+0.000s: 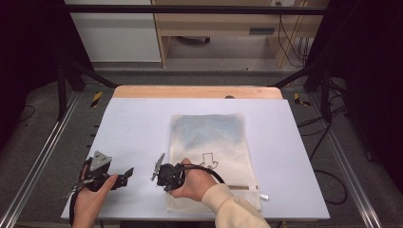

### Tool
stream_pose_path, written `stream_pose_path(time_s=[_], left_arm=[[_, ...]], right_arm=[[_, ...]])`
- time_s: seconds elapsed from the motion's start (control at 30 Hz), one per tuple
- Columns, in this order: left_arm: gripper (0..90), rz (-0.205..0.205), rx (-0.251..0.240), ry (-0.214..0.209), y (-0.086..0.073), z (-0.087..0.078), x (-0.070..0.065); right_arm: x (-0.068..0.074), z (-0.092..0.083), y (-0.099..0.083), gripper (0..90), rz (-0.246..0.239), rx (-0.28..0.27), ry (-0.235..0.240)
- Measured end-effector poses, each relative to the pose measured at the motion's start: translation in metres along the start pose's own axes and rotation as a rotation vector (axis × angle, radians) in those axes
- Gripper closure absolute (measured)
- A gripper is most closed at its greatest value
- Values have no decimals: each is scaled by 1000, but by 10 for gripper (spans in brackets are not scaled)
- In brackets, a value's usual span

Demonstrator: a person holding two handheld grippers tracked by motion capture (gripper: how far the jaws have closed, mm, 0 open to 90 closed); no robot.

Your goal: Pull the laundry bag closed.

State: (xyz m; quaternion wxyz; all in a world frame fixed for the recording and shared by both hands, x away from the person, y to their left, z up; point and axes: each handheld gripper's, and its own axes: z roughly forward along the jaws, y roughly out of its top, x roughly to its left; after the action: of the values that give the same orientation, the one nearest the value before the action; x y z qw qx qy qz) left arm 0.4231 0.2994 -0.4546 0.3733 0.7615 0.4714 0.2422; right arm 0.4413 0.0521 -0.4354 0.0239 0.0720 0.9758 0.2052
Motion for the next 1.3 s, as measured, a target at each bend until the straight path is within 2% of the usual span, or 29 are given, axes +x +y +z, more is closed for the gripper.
stream_pose_path(time_s=[0.2,0.3,0.47,0.53,0.57,0.6,0.7,0.73,0.87,0.97,1.0,1.03,1.07,1.23,1.3], left_arm=[[71,4,-1,-32,0,-4,-5],[78,46,12,-64,-3,-13,-15],[80,55,22,-101,-6,-17,-25],[84,73,38,-142,-5,-17,-32],[86,64,33,-157,-5,-16,-35],[86,64,33,-157,-5,-16,-35],[86,74,44,-204,-5,-14,-46],[88,74,44,-204,-5,-14,-46],[91,63,45,-249,-5,-12,-54],[94,32,45,-319,-6,-9,-59],[94,32,45,-319,-6,-9,-59],[95,28,46,-347,-6,-8,-62],[100,28,46,-347,-6,-8,-62],[130,-9,37,-442,-7,-1,-74],[140,0,43,-466,-6,2,-80]], right_arm=[[-2,-6,-1,819,4,-15,10],[-2,-9,0,820,7,-24,12],[-4,-14,0,820,13,-38,14],[-6,-21,2,820,16,-47,18],[-6,-23,2,820,13,-48,21],[-6,-23,2,820,13,-48,21],[-8,-28,4,820,10,-43,25],[-8,-28,4,820,10,-43,25],[-9,-32,6,820,6,-44,24],[-10,-33,8,819,5,-47,23],[-9,-33,8,820,5,-49,23],[-9,-32,8,820,2,-48,23],[-9,-32,8,820,2,-48,23],[-9,-31,8,820,1,-50,20],[-9,-31,8,820,-3,-51,24]])
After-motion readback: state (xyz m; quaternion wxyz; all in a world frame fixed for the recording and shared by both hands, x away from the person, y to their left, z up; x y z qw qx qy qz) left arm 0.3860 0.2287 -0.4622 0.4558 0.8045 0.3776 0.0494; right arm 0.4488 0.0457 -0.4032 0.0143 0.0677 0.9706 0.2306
